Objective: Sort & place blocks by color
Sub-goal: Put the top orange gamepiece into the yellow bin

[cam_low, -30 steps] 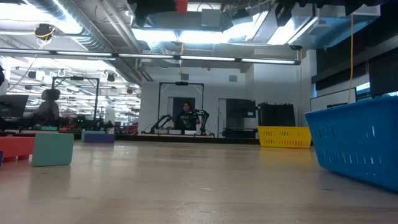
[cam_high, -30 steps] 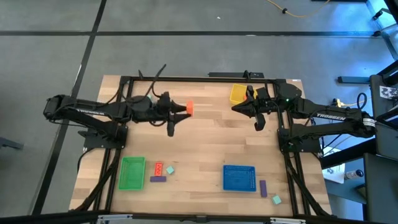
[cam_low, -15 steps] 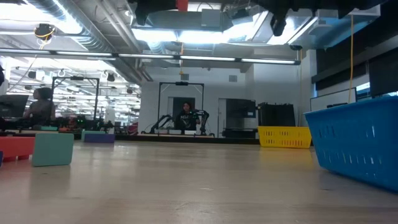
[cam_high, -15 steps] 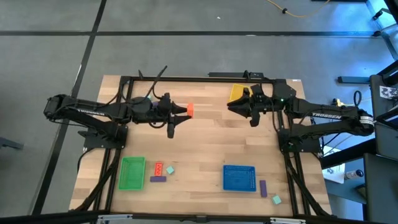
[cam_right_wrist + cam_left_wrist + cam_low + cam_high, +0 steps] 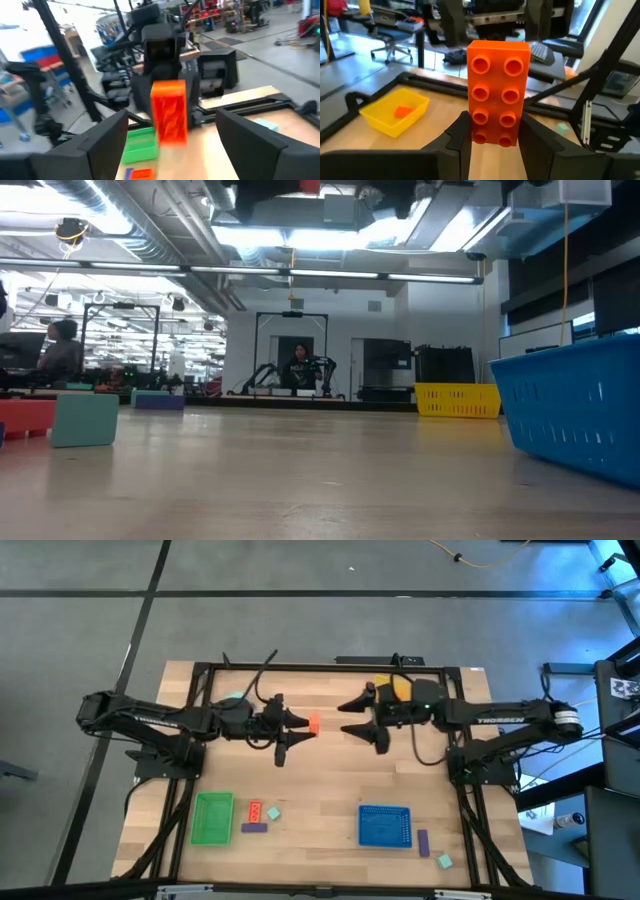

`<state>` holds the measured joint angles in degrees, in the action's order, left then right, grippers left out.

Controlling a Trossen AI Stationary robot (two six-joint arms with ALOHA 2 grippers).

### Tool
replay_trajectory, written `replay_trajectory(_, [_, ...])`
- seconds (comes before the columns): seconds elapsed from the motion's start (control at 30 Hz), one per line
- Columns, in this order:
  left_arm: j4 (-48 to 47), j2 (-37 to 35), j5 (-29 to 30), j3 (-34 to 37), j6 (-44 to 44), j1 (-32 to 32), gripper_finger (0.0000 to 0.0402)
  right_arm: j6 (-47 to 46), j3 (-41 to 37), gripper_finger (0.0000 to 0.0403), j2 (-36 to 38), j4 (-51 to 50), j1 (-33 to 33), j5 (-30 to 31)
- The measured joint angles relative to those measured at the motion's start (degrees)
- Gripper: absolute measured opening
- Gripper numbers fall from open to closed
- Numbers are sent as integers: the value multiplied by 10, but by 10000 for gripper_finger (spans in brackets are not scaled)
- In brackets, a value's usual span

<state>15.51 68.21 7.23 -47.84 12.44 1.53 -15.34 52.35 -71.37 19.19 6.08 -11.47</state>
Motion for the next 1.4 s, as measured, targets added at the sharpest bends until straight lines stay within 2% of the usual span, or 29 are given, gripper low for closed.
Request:
replay_trajectory(0.13, [17,22,-1,1,6,0,117,4,29,294,-35,-19,-3,21])
replay_trajectory(0.37, [35,27,4,1,6,0,117,-10,36,291,-61,-16,-4,20])
replay_trajectory(0.63, [76,55,9,1,7,-10,117,-11,35,290,-62,8,-15,19])
replay_trajectory(0.83, [116,79,6,1,10,-12,117,-15,35,290,-62,-11,-15,26])
replay_trajectory(1.1, [116,80,9,1,10,-13,117,-23,35,289,-62,-10,-15,27])
replay_trajectory(1.23, [116,80,9,1,9,-13,117,-23,35,264,-62,-10,-15,27])
replay_trajectory(1.4, [116,80,9,1,9,-13,117,-24,35,200,-62,-11,-15,28])
